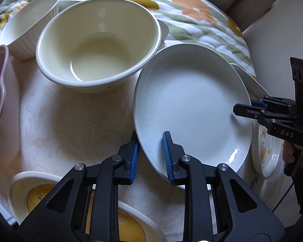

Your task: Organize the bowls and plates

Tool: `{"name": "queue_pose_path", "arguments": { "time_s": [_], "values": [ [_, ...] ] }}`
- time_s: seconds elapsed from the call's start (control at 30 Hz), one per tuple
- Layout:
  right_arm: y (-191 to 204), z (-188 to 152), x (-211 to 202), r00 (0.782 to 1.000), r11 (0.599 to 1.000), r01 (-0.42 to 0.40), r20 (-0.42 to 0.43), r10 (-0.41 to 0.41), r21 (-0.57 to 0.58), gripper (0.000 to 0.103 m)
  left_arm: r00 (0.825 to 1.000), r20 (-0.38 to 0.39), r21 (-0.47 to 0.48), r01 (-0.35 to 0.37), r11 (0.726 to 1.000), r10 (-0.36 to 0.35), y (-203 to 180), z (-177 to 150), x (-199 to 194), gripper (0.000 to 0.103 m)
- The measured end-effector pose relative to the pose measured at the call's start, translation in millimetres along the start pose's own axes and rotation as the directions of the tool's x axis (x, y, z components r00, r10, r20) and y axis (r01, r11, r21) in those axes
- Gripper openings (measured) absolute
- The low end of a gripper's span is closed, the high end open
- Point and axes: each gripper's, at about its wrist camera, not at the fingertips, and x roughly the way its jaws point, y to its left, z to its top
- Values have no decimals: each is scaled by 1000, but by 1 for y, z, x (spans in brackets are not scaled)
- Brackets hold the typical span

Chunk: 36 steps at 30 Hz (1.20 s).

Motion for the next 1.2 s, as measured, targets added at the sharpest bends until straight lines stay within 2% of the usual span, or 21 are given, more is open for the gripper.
{"name": "queue_pose_path", "arguments": {
  "time_s": [0.27,0.47,0.6,0.8,0.93,1.2],
  "values": [
    [0,-3,-1,1000,1000,17,10,-17,-15,15,997,24,86,-81,993,80,-17,1,-6,20],
    [6,-10,-16,999,999,40,36,-40,1,15,997,40,128,-75,989,70,-24,-1,-20,20],
    [17,-15,-35,996,998,58,64,-60,24,15,997,66,152,-46,987,36,-27,-5,-41,20],
    [55,-30,-68,988,994,89,119,-97,68,15,994,111,210,-6,978,-18,-18,-19,-89,20],
    [92,-45,-82,979,987,103,162,-123,127,15,992,119,276,8,961,-42,2,-34,-121,20],
    [181,-84,-69,963,948,112,205,-178,297,15,992,82,400,53,915,-93,63,-67,-159,20]
  ]
}}
